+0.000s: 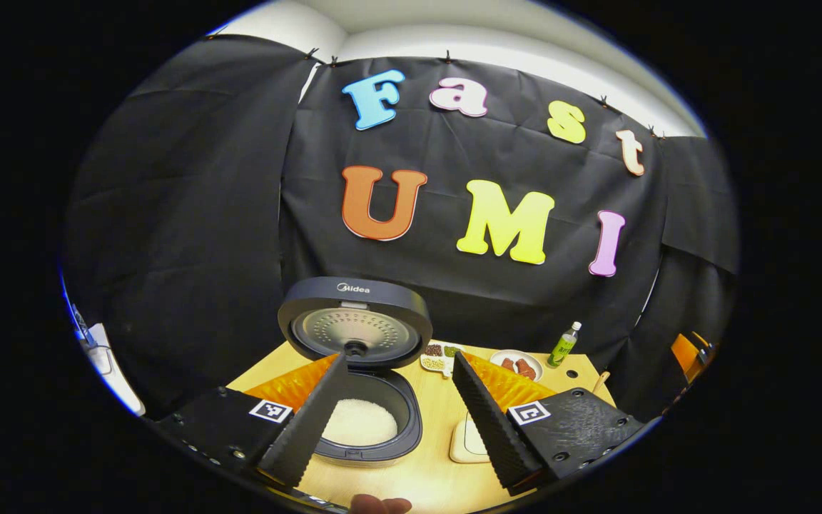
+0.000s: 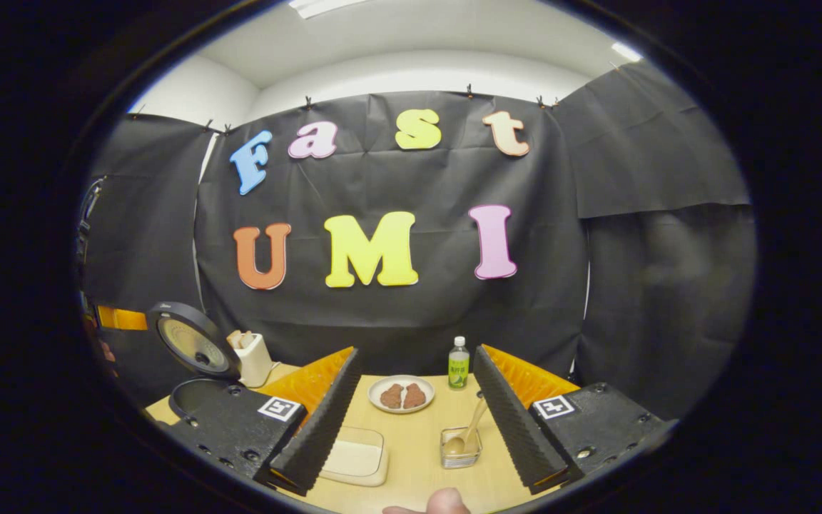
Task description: Close the left gripper, press the button to open the rice cooker; take a wooden spoon from the chopstick holder with the right hand, scoop a spoonful of rice and pour it into the rice cooker, then put the wooden spoon back into the chopstick holder.
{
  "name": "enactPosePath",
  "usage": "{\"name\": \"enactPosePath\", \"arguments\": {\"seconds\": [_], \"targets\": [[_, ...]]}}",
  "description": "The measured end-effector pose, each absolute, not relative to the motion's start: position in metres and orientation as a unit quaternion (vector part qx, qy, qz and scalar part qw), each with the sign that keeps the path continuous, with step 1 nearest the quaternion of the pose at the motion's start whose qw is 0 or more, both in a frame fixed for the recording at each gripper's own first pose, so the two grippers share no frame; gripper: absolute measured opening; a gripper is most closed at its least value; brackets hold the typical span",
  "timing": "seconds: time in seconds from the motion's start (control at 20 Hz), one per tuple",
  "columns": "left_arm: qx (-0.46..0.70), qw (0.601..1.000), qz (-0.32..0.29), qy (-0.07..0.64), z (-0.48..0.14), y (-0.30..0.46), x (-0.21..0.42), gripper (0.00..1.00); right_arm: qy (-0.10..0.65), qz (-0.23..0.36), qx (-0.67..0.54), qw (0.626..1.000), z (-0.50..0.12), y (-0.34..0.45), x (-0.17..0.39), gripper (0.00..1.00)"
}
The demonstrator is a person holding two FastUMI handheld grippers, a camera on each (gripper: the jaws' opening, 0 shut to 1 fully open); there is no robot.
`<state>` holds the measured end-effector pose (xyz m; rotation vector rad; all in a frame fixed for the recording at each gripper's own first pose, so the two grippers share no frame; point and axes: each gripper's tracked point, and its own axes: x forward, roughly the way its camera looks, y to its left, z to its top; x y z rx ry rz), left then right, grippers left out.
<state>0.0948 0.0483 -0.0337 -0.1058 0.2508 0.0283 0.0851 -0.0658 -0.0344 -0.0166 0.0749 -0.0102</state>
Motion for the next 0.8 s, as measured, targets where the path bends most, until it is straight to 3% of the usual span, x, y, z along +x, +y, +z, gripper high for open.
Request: {"name": "enactPosePath", "arguments": {"seconds": [0.4, 0.8], "targets": [[-0.057, 0.996, 0.005, 0.064, -0.002, 0.022, 0.075, 0.95, 0.08, -0.035, 0.003, 0.996, -0.062, -0.111, 0.11, 1.0], [-0.049, 0.997, 0.017, 0.057, -0.003, 0.004, 0.076, 0.95, 0.156, -0.032, 0.018, 0.987, -0.129, -0.152, 0.165, 1.0]]}}
